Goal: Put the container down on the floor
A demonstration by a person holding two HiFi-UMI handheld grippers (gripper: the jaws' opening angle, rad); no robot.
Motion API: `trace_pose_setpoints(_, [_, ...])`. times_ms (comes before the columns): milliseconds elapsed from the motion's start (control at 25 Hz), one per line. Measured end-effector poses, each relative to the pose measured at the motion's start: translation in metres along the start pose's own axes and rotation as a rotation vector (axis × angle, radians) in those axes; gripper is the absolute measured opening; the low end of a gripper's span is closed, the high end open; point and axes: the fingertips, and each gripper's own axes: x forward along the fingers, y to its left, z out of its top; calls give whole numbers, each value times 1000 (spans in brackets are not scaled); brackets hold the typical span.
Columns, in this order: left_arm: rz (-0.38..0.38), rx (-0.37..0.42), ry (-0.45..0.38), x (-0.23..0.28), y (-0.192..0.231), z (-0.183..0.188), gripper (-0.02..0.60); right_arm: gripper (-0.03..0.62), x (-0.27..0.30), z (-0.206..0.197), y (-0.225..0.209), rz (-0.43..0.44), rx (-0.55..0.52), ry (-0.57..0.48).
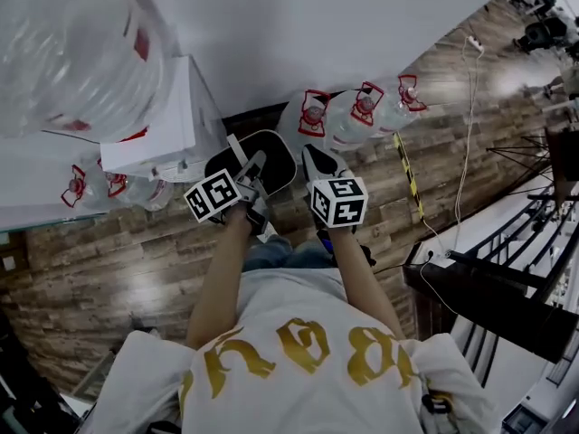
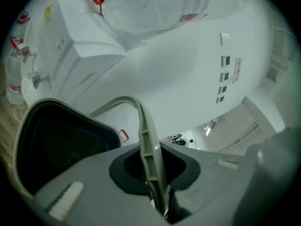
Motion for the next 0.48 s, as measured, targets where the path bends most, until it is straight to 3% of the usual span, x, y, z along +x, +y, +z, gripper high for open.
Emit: trace_pose_setpoints(480, [-4, -29, -9, 31, 10, 37, 34, 26, 31, 23, -9, 4, 10, -24])
